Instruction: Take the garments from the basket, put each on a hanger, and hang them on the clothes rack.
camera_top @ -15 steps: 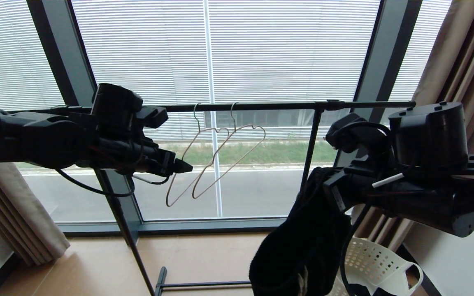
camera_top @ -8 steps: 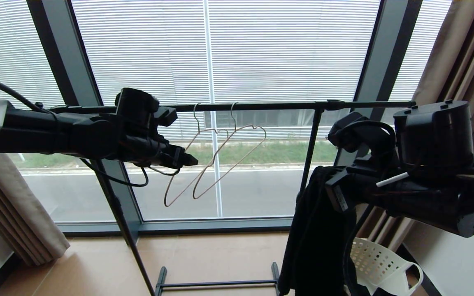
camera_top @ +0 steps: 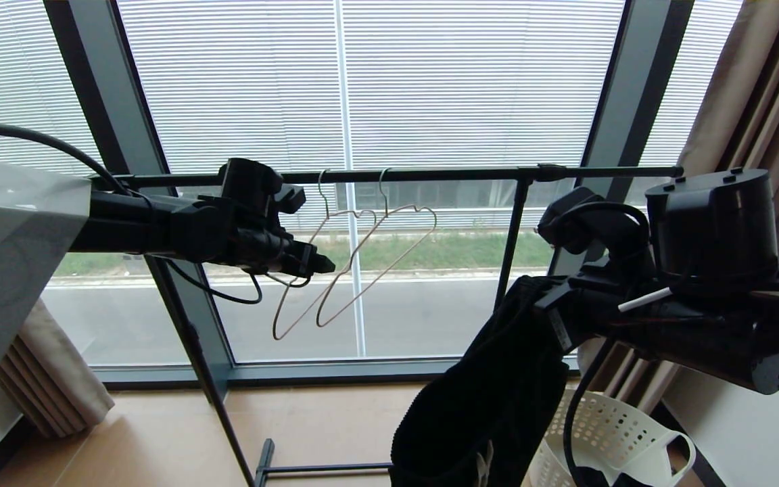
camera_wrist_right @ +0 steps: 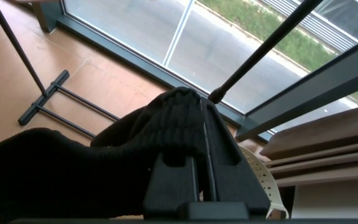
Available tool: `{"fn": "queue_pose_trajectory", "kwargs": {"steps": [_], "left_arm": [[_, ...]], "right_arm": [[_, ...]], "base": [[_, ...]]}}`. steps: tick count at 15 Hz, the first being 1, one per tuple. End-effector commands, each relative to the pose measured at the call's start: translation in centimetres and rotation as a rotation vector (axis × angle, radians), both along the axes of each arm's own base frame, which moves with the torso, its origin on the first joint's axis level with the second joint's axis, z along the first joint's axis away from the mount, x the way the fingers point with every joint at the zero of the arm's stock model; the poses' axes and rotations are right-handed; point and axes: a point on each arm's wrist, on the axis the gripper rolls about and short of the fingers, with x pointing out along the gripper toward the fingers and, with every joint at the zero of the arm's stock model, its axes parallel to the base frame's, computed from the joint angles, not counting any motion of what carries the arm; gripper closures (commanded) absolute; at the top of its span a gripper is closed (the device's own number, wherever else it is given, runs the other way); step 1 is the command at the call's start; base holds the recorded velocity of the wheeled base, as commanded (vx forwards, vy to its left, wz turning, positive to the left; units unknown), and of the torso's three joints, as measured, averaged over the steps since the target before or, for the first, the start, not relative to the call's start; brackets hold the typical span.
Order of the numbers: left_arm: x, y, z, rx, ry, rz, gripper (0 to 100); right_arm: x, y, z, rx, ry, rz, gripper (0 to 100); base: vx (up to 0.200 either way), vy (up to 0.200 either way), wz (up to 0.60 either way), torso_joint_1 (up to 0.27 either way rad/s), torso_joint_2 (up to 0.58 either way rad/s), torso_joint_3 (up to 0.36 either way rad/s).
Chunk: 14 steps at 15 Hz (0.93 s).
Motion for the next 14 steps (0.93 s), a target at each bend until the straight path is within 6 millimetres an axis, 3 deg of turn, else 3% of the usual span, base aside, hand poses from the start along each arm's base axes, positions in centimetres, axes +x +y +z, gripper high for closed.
{"fn": "queue_pose_trajectory", "kwargs": {"steps": [1, 11, 12, 14], "left_arm": [[1.2, -0.1, -1.2, 0.005, 0.012, 0.008, 0], [1.3, 0.2, -2.0, 0.013, 0.035, 0.015, 0], [1.2, 0.1, -2.1, 0.014, 0.039, 0.014, 100], [1.3, 0.1, -2.3, 0.016, 0.042, 0.011, 100]], "right_arm": [[0.0, 0.0, -0.1, -0.002, 0.002, 0.000, 100], [0.2, 0.1, -0.2, -0.007, 0.007, 0.001, 100], [0.2, 0.1, -0.3, -0.010, 0.007, 0.002, 100], [0.2, 0.1, -0.3, -0.009, 0.006, 0.002, 100]], "base": [[0.000, 0.000, 0.00, 0.000, 0.00, 0.000], [0.000, 0.000, 0.00, 0.000, 0.00, 0.000], [0.000, 0.000, 0.00, 0.000, 0.00, 0.000], [0.000, 0.000, 0.00, 0.000, 0.00, 0.000]]}}
